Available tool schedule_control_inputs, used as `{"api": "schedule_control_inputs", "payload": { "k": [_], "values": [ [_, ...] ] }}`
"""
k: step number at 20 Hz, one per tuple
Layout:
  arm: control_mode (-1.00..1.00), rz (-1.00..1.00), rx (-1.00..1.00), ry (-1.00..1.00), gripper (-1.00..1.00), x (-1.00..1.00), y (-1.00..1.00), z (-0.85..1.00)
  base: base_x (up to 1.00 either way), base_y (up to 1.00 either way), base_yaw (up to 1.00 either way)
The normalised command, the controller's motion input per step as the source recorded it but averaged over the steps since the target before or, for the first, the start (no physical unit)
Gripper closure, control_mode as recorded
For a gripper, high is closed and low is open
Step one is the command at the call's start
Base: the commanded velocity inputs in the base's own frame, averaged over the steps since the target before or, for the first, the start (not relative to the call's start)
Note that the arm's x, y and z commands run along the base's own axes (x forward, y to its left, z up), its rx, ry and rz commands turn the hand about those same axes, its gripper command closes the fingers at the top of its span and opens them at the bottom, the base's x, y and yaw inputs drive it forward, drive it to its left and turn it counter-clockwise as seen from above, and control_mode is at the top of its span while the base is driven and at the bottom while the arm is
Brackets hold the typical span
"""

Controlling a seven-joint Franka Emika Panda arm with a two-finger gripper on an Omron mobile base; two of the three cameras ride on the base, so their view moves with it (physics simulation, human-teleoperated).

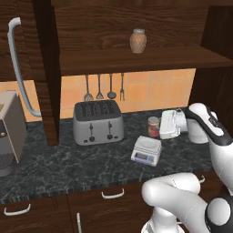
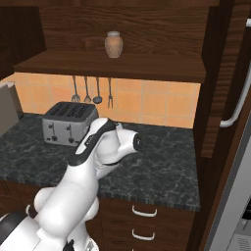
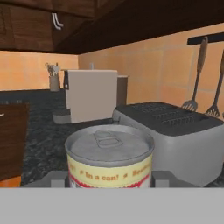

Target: Pick the canned food and place it on the digital scale for weighing, and close the cabinet.

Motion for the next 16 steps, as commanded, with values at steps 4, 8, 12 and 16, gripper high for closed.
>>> {"api": "schedule_control_inputs", "payload": {
  "k": [4, 8, 12, 16],
  "values": [
    [-1.00, 0.00, 0.00, 0.00, 1.00, 0.00, -0.01, -0.35, 0.00, 0.00, 0.00],
    [-1.00, 0.00, 0.00, 0.03, 1.00, 0.00, -0.21, -0.29, 0.00, 0.00, 0.00],
    [-1.00, 0.02, 0.00, 0.05, 1.00, 0.00, -0.11, -0.32, 0.00, 0.00, 0.00],
    [-1.00, 0.00, 0.00, 0.00, 1.00, 0.04, 0.00, -0.41, 0.00, 0.00, 0.00]
  ]
}}
